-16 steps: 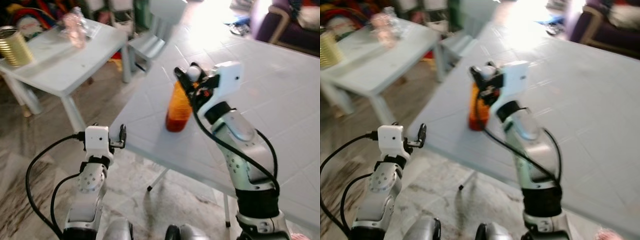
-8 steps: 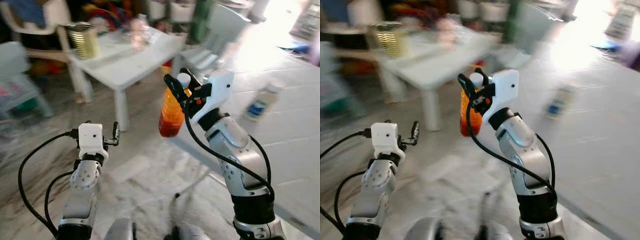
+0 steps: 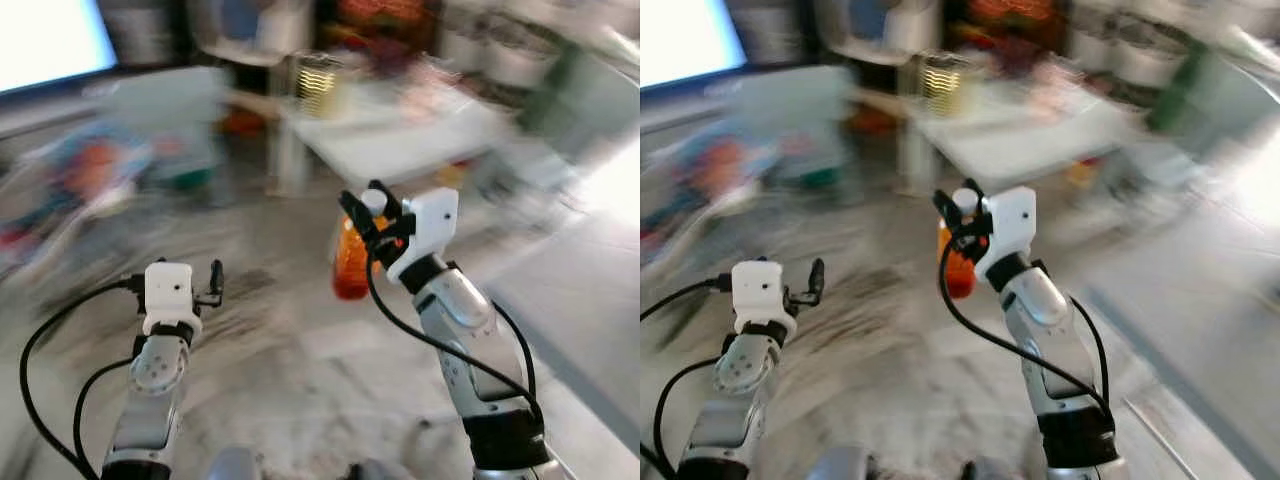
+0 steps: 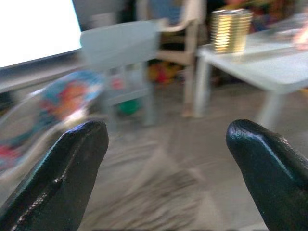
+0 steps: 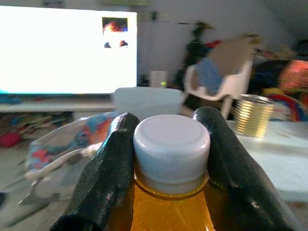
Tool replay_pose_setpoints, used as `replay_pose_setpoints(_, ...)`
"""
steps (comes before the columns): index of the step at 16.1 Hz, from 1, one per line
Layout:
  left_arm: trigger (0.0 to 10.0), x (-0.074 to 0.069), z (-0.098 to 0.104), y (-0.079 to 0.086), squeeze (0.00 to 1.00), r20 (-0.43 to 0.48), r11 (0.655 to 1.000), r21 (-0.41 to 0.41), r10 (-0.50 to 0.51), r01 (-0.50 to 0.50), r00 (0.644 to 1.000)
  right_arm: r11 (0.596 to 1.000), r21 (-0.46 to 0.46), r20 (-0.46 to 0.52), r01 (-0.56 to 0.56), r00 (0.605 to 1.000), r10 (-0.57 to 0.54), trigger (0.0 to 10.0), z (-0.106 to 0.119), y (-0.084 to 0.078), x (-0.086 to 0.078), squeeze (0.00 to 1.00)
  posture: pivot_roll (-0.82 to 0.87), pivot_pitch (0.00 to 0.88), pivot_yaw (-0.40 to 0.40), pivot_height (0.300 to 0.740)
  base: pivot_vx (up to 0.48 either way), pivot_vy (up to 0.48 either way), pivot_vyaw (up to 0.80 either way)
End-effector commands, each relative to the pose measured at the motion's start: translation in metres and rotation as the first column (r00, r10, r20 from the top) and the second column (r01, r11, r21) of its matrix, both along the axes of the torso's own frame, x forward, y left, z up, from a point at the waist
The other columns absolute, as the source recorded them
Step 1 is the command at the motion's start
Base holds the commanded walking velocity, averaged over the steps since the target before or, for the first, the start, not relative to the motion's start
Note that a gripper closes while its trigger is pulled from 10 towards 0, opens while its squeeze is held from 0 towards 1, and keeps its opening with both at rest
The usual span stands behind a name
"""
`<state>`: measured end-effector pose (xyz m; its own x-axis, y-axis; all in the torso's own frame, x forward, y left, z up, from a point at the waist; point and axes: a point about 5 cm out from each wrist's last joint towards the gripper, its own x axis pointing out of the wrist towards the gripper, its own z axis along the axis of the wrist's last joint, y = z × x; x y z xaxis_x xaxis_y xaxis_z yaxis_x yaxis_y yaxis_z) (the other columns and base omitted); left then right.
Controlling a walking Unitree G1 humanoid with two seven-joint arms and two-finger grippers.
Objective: Restocking fridge
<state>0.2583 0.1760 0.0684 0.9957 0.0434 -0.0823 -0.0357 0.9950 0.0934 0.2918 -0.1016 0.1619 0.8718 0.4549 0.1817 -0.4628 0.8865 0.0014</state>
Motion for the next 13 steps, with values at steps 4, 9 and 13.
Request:
replay_pose_setpoints(4, 10.0, -0.031, -0.026, 0.014, 0.0, -0.075, 0.999, 0.035, 0.024, -0.022, 0.997, 0.956, -0.041, -0.053, 0.289, 0.955, -0.291, 10.0, -0.038, -0.051, -0.012, 0.0, 0.1, 0.03, -0.054, 0.74, 0.0, 0.0, 0.8)
replay_pose_setpoints(9, 10.0, -0.035, -0.024, 0.023, 0.0, -0.05, 0.994, 0.106, 0.047, -0.041, 0.998, 0.906, -0.11, -0.078, 0.408, 0.905, -0.417, 10.0, -0.065, -0.074, -0.026, 0.0, 0.11, 0.043, -0.033, 0.74, 0.0, 0.0, 0.8)
replay_pose_setpoints(13, 10.0, -0.037, -0.024, 0.01, 0.0, -0.036, 0.994, 0.104, 0.017, -0.013, 0.999, 0.91, -0.082, -0.093, 0.406, 0.906, -0.412, 10.0, -0.071, -0.067, -0.026, 0.0, 0.12, 0.042, -0.039, 0.74, 0.0, 0.0, 0.8)
